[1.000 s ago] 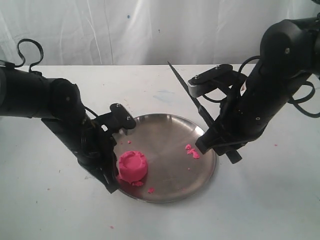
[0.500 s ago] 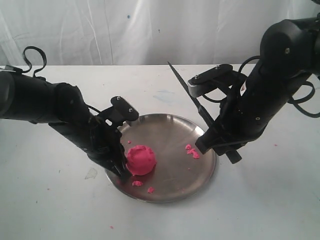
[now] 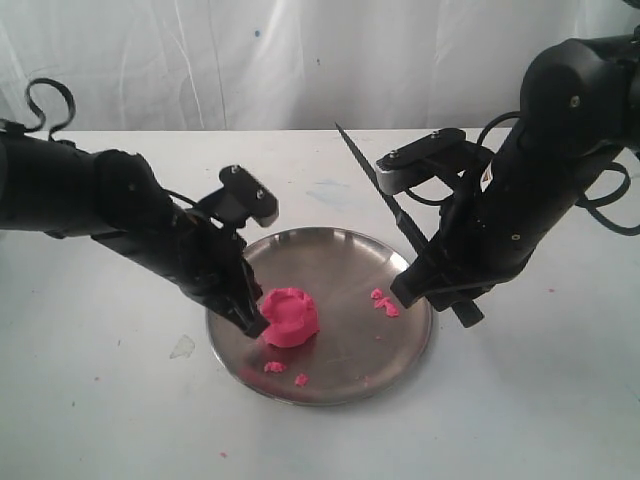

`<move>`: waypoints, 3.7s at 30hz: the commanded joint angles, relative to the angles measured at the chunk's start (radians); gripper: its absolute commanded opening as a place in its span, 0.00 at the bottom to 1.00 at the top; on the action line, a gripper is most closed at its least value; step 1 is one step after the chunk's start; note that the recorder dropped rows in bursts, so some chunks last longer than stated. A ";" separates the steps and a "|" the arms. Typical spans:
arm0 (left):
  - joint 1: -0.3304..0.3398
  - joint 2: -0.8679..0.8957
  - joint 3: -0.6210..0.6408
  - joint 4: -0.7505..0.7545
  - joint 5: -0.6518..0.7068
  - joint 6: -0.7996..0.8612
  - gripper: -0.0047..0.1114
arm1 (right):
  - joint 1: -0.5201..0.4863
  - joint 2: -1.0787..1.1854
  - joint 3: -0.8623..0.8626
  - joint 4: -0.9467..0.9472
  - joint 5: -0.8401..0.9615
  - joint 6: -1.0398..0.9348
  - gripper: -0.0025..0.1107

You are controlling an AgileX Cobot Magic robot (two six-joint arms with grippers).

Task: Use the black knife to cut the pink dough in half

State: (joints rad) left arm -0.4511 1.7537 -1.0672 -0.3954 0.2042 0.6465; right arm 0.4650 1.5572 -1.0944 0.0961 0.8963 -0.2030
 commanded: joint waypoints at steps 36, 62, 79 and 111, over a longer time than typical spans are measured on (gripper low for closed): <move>0.001 -0.120 0.006 0.065 0.228 -0.066 0.04 | 0.113 0.243 -0.113 -0.036 0.210 -0.172 0.02; 0.001 -0.139 0.006 -0.069 0.147 -0.062 0.04 | 0.113 0.279 -0.122 0.063 0.039 -0.223 0.02; 0.001 -0.139 0.006 -0.069 0.147 -0.062 0.04 | 0.113 0.295 -0.120 0.068 0.042 -0.223 0.02; 0.001 -0.139 0.006 -0.069 0.156 -0.064 0.04 | 0.113 0.300 -0.102 0.087 0.036 -0.214 0.17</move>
State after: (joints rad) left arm -0.4511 1.6262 -1.0664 -0.4522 0.3393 0.5838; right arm 0.5783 1.8567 -1.2093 0.1777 0.9339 -0.4130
